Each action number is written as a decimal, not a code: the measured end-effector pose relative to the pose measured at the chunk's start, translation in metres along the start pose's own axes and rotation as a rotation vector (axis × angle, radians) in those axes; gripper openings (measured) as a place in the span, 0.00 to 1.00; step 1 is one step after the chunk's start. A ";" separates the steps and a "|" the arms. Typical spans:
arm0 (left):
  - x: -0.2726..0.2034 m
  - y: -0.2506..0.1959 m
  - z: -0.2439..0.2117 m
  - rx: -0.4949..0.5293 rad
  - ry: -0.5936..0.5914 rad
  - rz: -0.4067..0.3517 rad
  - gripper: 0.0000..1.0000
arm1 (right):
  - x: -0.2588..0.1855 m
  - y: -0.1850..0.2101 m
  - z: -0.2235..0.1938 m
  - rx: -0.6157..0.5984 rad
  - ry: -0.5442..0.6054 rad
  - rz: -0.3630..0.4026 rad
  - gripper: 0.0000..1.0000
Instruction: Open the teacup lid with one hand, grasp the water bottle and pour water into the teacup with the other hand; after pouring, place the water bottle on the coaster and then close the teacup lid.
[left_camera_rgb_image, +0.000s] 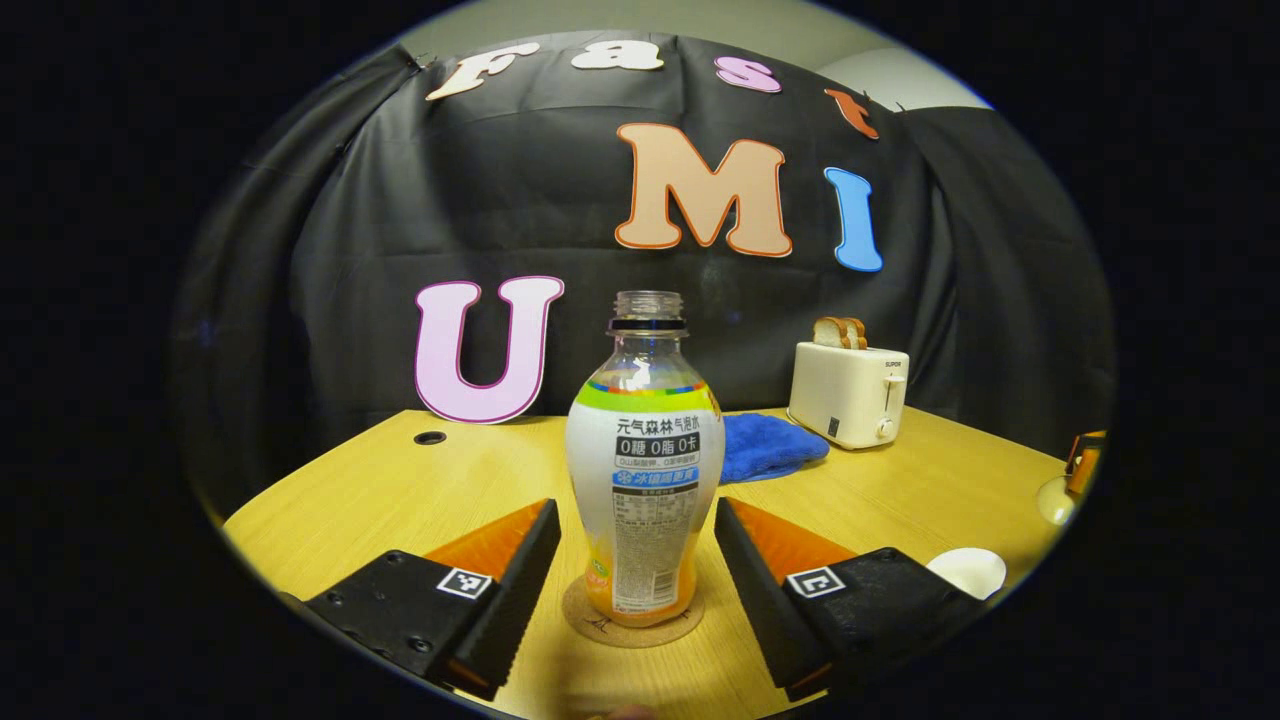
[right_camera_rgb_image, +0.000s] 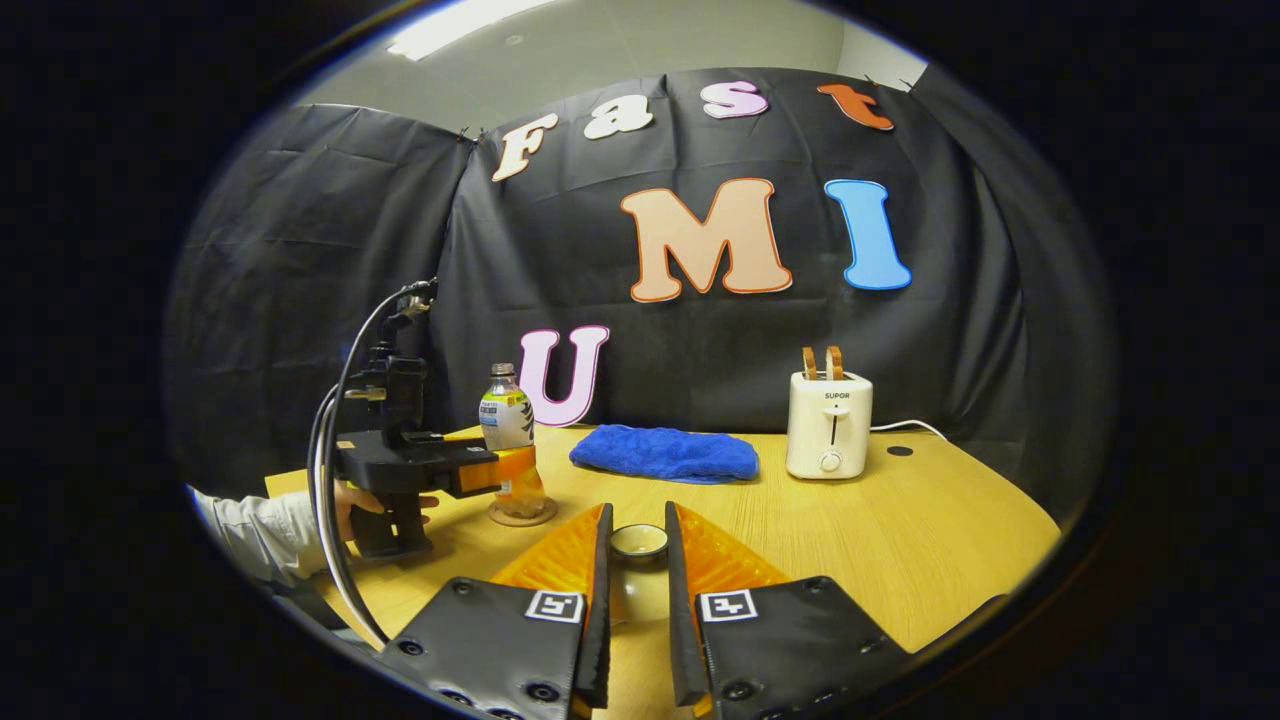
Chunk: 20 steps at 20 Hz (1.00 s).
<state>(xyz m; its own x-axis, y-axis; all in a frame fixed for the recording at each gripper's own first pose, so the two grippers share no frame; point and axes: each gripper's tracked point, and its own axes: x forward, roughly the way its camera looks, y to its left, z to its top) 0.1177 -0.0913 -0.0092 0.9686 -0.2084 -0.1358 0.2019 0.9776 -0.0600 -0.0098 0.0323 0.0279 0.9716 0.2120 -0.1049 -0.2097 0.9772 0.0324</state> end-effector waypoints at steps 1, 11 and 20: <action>-0.004 0.001 0.002 0.002 -0.009 0.003 0.93 | 0.001 0.002 0.000 0.005 -0.001 0.001 0.29; -0.063 0.007 0.019 0.038 -0.090 0.037 0.94 | 0.019 0.029 -0.005 0.109 -0.049 0.061 0.28; -0.091 0.011 0.024 0.040 -0.139 0.028 0.94 | 0.045 0.046 -0.035 0.066 0.012 0.036 0.29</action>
<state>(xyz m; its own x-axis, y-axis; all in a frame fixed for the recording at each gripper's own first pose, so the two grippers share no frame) 0.0350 -0.0610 0.0266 0.9842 -0.1771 0.0020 0.1771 0.9840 -0.0179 0.0204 0.0868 -0.0102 0.9622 0.2473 -0.1139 -0.2363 0.9663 0.1020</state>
